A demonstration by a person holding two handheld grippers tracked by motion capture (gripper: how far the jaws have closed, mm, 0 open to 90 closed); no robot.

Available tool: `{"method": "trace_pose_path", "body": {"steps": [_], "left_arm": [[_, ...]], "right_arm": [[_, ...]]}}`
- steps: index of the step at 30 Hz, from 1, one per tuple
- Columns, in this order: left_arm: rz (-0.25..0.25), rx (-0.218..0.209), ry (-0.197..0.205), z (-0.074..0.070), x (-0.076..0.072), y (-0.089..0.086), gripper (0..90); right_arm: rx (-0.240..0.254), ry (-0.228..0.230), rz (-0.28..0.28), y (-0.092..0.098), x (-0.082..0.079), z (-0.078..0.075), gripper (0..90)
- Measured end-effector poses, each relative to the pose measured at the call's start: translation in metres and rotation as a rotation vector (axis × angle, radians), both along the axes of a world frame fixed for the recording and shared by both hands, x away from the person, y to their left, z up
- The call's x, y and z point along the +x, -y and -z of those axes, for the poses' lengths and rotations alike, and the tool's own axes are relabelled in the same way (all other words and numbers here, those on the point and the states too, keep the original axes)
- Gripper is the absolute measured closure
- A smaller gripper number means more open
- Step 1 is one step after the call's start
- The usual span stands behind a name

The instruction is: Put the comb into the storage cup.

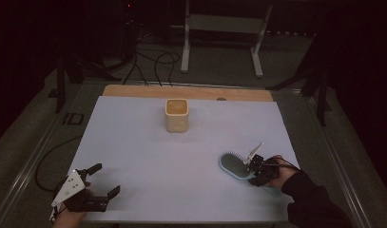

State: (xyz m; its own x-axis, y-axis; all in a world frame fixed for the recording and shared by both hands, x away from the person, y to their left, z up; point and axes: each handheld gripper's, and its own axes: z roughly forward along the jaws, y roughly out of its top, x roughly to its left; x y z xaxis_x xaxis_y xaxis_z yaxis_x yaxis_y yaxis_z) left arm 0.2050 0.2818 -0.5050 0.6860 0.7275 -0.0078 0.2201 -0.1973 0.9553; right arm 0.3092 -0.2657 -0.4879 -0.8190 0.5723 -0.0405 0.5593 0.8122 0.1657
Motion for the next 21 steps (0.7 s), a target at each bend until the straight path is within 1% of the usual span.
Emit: {"method": "trace_pose_path", "body": {"steps": [2, 3, 5, 7, 8, 9, 10, 12, 13, 14, 19, 21], "left_arm": [[0.000, 0.001, -0.001, 0.0000, 0.0000, 0.0000, 0.0], [0.000, 0.001, -0.001, 0.0001, 0.0000, 0.0001, 0.0], [0.001, 0.001, -0.001, 0.0001, 0.0000, 0.0001, 0.0], [0.001, 0.001, -0.001, 0.0001, 0.0000, 0.0001, 0.0], [0.000, 0.001, -0.001, 0.0002, 0.0000, 0.0001, 0.0], [0.001, 0.001, -0.001, 0.0002, 0.0000, 0.0001, 0.0], [0.001, 0.001, -0.001, 0.0002, 0.0000, 0.0001, 0.0], [0.001, 0.003, -0.003, 0.0004, 0.0001, 0.0004, 0.0], [0.001, 0.003, -0.003, 0.0004, 0.0001, 0.0004, 0.0], [0.000, 0.001, -0.004, 0.0005, 0.0002, 0.0007, 0.0], [-0.001, 0.001, -0.004, 0.0005, 0.0002, 0.0008, 0.0], [-0.002, 0.002, -0.004, 0.0005, 0.0002, 0.0008, 0.0]], "right_arm": [[-0.013, -0.001, -0.003, -0.0017, 0.0004, -0.0002, 66.1], [-0.013, -0.001, -0.003, -0.0017, 0.0004, -0.0002, 66.1], [-0.026, -0.007, -0.005, -0.0031, 0.0001, -0.0004, 67.0], [-0.039, -0.005, -0.008, -0.0047, -0.0007, 0.0000, 68.0], [-0.039, -0.003, -0.014, -0.0046, -0.0006, 0.0004, 68.3], [-0.044, 0.000, -0.004, -0.0060, -0.0021, 0.0003, 68.7], [-0.047, 0.004, -0.005, -0.0065, -0.0027, 0.0004, 68.9], [-0.048, 0.021, -0.022, -0.0064, -0.0044, 0.0007, 69.5], [-0.048, 0.021, -0.022, -0.0064, -0.0044, 0.0007, 69.5], [-0.036, 0.024, -0.011, -0.0057, -0.0054, 0.0009, 69.8], [-0.025, 0.043, -0.011, -0.0036, -0.0076, 0.0005, 70.1], [0.007, 0.054, 0.003, -0.0011, -0.0076, 0.0004, 70.2]]}}
